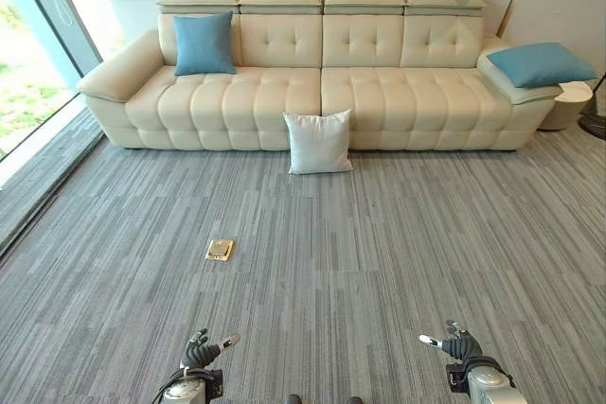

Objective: Pick up all the scattered cushions and arrange them neatly on the sofa.

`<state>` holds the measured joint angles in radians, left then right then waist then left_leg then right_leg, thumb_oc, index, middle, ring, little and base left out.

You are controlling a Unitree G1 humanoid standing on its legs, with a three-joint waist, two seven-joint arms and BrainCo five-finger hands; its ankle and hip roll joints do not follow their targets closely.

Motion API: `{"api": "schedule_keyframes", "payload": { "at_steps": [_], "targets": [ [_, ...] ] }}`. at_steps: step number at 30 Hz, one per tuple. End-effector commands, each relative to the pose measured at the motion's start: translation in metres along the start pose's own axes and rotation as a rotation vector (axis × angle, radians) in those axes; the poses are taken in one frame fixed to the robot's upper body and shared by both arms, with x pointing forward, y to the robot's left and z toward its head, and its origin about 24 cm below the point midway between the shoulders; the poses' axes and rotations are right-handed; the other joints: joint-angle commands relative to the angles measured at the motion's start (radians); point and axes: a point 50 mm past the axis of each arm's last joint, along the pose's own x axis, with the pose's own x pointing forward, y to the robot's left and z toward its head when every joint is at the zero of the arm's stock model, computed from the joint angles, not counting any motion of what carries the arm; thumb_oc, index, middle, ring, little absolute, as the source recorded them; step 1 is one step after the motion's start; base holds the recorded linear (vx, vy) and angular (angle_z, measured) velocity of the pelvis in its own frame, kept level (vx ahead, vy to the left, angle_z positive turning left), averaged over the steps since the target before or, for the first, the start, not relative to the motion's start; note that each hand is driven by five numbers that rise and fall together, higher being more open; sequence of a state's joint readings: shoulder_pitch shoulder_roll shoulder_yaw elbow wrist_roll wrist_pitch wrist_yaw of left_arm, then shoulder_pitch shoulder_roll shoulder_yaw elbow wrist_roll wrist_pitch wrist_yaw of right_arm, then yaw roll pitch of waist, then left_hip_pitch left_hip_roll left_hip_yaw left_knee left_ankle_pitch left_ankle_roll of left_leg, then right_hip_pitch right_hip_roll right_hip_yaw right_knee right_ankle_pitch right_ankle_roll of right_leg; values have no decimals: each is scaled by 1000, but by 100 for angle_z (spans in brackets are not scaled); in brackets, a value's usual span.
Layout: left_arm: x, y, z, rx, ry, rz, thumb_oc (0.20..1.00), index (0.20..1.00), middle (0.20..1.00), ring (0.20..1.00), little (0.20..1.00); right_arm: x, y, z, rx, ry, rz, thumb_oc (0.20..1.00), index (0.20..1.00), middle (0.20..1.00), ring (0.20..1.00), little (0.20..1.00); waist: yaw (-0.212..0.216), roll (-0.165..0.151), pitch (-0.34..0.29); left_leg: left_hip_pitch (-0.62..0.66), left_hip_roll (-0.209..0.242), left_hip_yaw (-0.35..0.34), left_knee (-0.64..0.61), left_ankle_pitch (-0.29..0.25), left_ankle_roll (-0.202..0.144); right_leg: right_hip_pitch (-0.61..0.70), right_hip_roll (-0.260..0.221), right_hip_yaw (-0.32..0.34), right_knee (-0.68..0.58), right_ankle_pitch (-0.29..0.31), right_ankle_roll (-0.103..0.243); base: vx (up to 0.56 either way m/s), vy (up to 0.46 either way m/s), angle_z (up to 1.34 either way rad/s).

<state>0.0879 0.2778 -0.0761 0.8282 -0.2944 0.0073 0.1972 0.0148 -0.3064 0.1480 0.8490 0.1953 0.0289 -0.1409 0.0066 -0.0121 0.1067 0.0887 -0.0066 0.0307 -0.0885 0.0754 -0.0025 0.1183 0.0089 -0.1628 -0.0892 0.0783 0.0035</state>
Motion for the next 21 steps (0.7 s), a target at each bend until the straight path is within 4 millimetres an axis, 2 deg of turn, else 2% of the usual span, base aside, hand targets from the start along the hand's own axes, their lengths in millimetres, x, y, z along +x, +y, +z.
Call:
{"api": "schedule_keyframes", "payload": {
  "at_steps": [1, 3, 7, 15, 21],
  "targets": [
    [6, -5, 21, 18, -68, 5, 1000, 1000, 1000, 1000, 1000, 6, 2, 24, 17, -72, -2, 1000, 1000, 1000, 1000, 1000, 8, -12, 38, 48, -1, 10, 1, -114, -40, 46, -52, -14, 2, -148, 82, 0, 0, 0],
    [5, -7, 21, -6, -68, 3, 1000, 1000, 1000, 1000, 1000, 5, 7, 15, 85, -29, 18, 1000, 1000, 1000, 1000, 1000, 11, -13, 40, 44, 1, 10, 1, -114, -39, 43, -52, -17, 2, -150, 82, 0, 0, 0],
    [4, -8, 21, -16, -67, -6, 1000, 1000, 1000, 1000, 1000, 5, 7, 10, 105, -13, 21, 1000, 1000, 1000, 1000, 1000, 13, -13, 45, 46, 0, 7, 1, -116, -37, 45, -52, -15, 2, -151, 82, 0, 0, 0],
    [3, -13, 20, 24, -68, -50, 1000, 1000, 1000, 1000, 1000, 5, 4, 15, 59, -31, 39, 1000, 1000, 1000, 1000, 1000, 11, -10, 44, 60, -2, 11, 1, -128, -32, 56, -53, -11, 2, -159, 83, 4, 2, 0],
    [5, -14, 27, 46, -88, -53, 1000, 1000, 1000, 1000, 1000, 4, 4, 15, 106, -41, 19, 1000, 1000, 1000, 1000, 1000, 3, -14, 48, 67, -2, 13, 1, -134, -31, 64, -53, -12, 2, -164, 85, 27, 16, 0]
  ]
}}
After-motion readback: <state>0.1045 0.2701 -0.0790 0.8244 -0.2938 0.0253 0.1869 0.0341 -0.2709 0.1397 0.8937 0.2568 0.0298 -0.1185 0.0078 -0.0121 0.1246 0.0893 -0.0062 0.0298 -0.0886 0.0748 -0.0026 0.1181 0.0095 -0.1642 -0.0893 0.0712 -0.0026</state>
